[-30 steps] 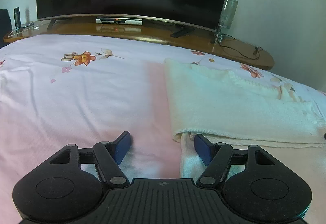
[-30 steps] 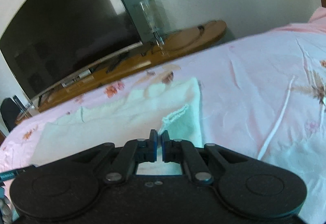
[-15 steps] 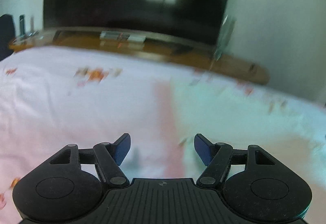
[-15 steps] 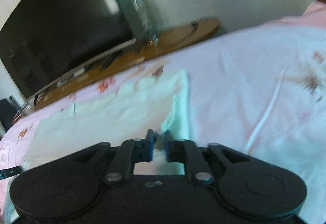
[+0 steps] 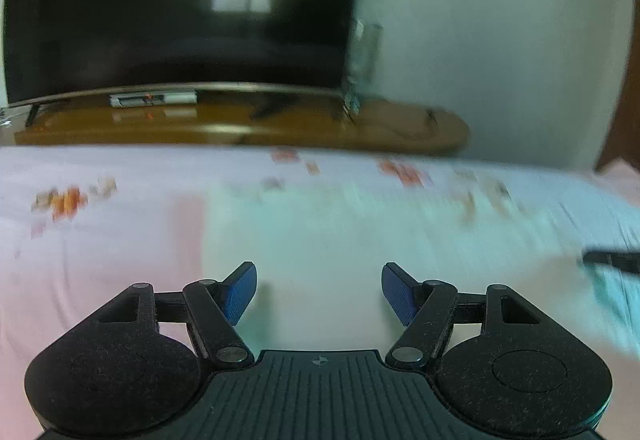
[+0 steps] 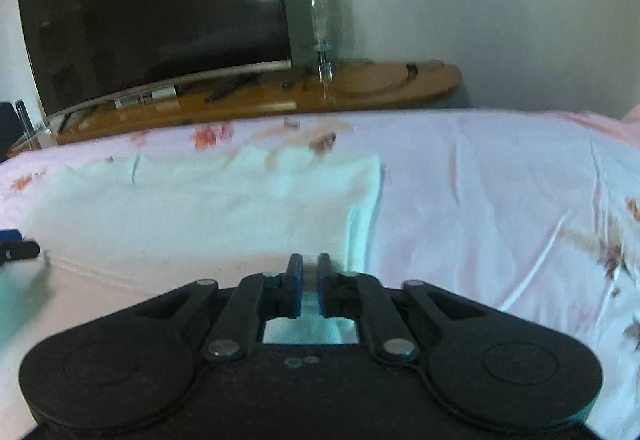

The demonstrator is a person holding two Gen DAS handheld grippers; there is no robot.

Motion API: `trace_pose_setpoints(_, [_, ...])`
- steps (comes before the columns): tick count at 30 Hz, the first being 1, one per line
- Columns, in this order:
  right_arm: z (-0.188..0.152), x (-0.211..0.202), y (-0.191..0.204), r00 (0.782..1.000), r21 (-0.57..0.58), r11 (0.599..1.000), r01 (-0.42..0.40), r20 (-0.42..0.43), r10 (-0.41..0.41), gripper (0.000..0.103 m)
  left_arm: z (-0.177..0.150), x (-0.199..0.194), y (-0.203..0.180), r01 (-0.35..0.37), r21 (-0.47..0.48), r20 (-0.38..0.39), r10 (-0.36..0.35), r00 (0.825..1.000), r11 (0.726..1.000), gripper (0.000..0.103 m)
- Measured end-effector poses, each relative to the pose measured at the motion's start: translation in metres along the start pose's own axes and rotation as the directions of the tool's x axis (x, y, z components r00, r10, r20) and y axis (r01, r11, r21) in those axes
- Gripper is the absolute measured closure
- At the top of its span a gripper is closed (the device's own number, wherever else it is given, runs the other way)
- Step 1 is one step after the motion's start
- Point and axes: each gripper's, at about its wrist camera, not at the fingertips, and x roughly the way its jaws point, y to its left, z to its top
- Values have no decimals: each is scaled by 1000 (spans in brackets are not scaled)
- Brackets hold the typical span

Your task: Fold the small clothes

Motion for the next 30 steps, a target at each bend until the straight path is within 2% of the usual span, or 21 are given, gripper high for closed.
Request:
trace_pose_setpoints(4, [18,21,16,1000,-33,999,-10,16,11,88,31,41,9,-10,0,-1,10,1000,1000,34])
trace_pose_setpoints(6, [19,33,25,1000,-73,997,-8,16,9,88,33,73,14,-9,-6,-66,9,998,1000,34])
trace_pose_setpoints(7, [18,42,27,1000,-93,996,3,-5,-4,91,28,90,20,-43,-10,-129,42,991,999,34])
trace_pose_setpoints(8, [14,51,27,999,-111,993,31,-37,-36,93,23,92,26,-47,-22,-103,45,994,999,34])
trace_pose_setpoints(11, [8,47,16,1000,-94,995,21,-15,-23,94,27,84,29,-37,-30,-103,33,994,999,34])
trace_pose_setpoints(14, [14,36,11,1000,-72,997,21,24,-20,90,28,76,33,-34,-35,-42,33,999,999,34])
trace_pose_setpoints(16, [17,35,8,998,-52,998,26,56,-23,88,25,94,38,-66,-22,-105,63,992,998,34])
trace_pose_setpoints(17, [17,40,7,998,-56,998,43,40,-40,90,26,95,36,-64,7,-89,65,994,998,34])
trace_pose_setpoints(18, [15,51,6,997,-63,995,71,-16,-72,90,29,94,34,-71,12,-96,72,993,997,34])
trace_pose_setpoints(19, [14,54,4,997,-59,996,71,-18,-72,90,32,90,34,-72,2,-96,72,993,997,34])
trace_pose_setpoints(21, [19,47,6,997,-48,996,70,-16,-71,89,33,78,39,-62,-25,-36,61,997,998,34])
trace_pose_setpoints(22, [21,38,8,998,-41,997,58,12,-58,87,31,80,42,-81,-31,-48,80,996,996,34])
trace_pose_setpoints(23, [22,32,10,998,-46,998,44,46,-42,87,27,88,45,-103,-34,-104,99,990,994,34])
trace_pose_setpoints(24, [22,30,12,997,-61,997,45,64,-41,88,20,88,46,-94,-30,-95,91,991,995,34])
trace_pose_setpoints(25, [19,37,14,998,-74,995,62,32,-60,87,20,86,47,-95,-32,-95,91,991,995,34])
trace_pose_setpoints(26, [15,51,10,996,-71,995,75,-37,-77,87,21,79,48,-103,-49,-96,98,991,993,34])
trace_pose_setpoints(28, [14,44,7,998,-56,996,67,-17,-68,87,20,52,51,-68,-82,-41,65,997,994,34])
trace_pose_setpoints(30, [14,18,6,999,-25,999,32,42,-31,85,12,23,53,-39,-86,3,39,999,996,34])
